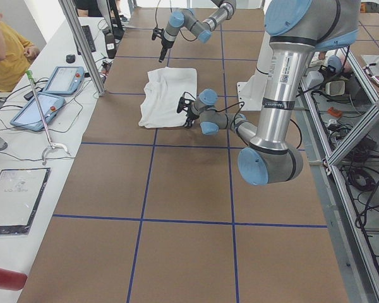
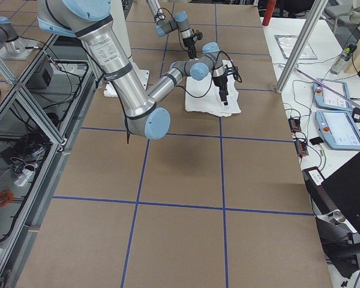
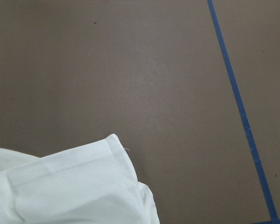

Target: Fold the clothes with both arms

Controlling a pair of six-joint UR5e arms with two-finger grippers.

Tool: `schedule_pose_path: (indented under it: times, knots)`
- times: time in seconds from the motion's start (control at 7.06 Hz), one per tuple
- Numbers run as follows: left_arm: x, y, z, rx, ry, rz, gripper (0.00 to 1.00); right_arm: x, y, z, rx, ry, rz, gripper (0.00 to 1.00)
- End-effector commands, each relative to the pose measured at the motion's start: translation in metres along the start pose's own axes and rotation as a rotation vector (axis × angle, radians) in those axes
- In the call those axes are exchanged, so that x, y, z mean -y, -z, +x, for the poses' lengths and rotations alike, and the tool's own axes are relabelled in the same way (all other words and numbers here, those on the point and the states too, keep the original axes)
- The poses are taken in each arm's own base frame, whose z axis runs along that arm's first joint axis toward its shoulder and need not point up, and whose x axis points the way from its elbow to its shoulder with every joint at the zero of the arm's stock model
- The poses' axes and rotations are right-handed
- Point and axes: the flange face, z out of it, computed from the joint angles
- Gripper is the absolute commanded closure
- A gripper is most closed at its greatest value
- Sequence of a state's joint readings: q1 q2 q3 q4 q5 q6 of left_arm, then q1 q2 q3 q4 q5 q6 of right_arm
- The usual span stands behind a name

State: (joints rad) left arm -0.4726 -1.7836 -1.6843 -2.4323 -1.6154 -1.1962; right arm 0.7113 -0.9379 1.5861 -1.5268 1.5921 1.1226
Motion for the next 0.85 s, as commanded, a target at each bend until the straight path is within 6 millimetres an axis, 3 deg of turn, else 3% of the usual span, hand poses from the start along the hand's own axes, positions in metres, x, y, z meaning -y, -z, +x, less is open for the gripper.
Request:
schedule_pose_path:
  times: [0.0,0.28,0.42,0.71]
  knots:
    - [-0.005,0.000,0.002,0.000,0.003,-0.003,1.00,-0.001,0.000,0.000,-0.001,0.001,0.001,0.00]
    - [-0.003,0.008,-0.003,0.006,-0.001,0.013,1.00,-0.001,0.000,-0.001,0.001,0.002,0.000,0.00]
    - [-0.001,0.022,-0.015,0.027,-0.017,0.010,1.00,-0.001,-0.001,-0.001,0.001,0.002,-0.002,0.00]
    - [0.074,0.044,-0.066,0.151,-0.133,0.110,1.00,-0.001,-0.001,-0.001,-0.001,0.009,-0.002,0.00]
